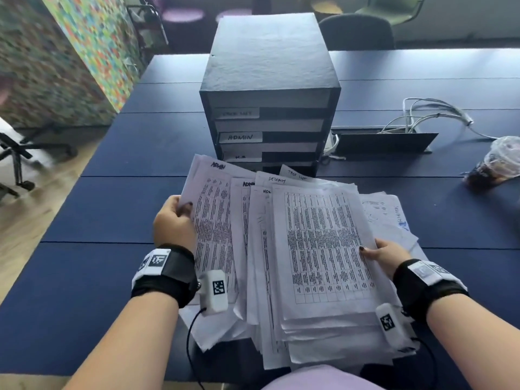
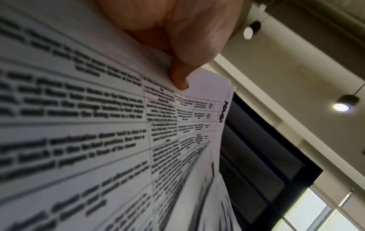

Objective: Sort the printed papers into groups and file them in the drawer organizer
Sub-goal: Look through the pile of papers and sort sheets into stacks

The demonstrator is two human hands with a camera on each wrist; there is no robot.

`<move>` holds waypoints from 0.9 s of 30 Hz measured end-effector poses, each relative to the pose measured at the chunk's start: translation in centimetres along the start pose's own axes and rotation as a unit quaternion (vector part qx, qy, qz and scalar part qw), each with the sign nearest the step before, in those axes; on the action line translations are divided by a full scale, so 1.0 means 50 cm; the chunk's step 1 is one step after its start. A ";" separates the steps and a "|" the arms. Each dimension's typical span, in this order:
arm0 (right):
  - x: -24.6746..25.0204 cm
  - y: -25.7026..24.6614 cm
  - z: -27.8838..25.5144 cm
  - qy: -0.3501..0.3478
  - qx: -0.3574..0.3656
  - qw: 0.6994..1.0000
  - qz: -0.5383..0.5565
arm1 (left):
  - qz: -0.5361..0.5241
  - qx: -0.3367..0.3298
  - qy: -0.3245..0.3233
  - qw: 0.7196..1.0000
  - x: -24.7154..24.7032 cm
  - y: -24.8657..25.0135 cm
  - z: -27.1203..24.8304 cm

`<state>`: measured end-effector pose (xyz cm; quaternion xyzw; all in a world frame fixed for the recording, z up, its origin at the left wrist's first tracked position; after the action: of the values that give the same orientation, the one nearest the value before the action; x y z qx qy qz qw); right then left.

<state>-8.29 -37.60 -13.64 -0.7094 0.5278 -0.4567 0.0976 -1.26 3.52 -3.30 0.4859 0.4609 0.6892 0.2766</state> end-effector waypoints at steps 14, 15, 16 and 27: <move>0.029 0.021 0.016 -0.010 0.014 0.995 0.097 | -0.033 -0.128 0.244 0.961 0.138 0.216 0.044; 0.038 0.023 0.016 0.002 0.019 0.994 0.111 | -0.049 -0.148 0.252 0.955 0.138 0.230 0.041; 0.048 0.024 0.015 0.013 0.019 0.992 0.121 | -0.067 -0.164 0.255 0.950 0.136 0.242 0.036; 0.181 0.054 -0.012 0.035 0.017 0.948 0.317 | -0.039 -0.032 -0.011 0.999 -0.020 0.122 0.006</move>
<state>-10.29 -46.13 -10.07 -0.4872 0.7207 -0.4355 0.2314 -0.19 0.21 1.83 0.4661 0.4544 0.6867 0.3236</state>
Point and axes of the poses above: each hand's wrist, its own z-axis towards the middle knuckle, its own x-axis out of the back of the hand, y = z × x, the point moved 2 cm from there along z, towards the middle knuckle, and after that the axes turned 12 degrees about -z, right-handed, at the moved point
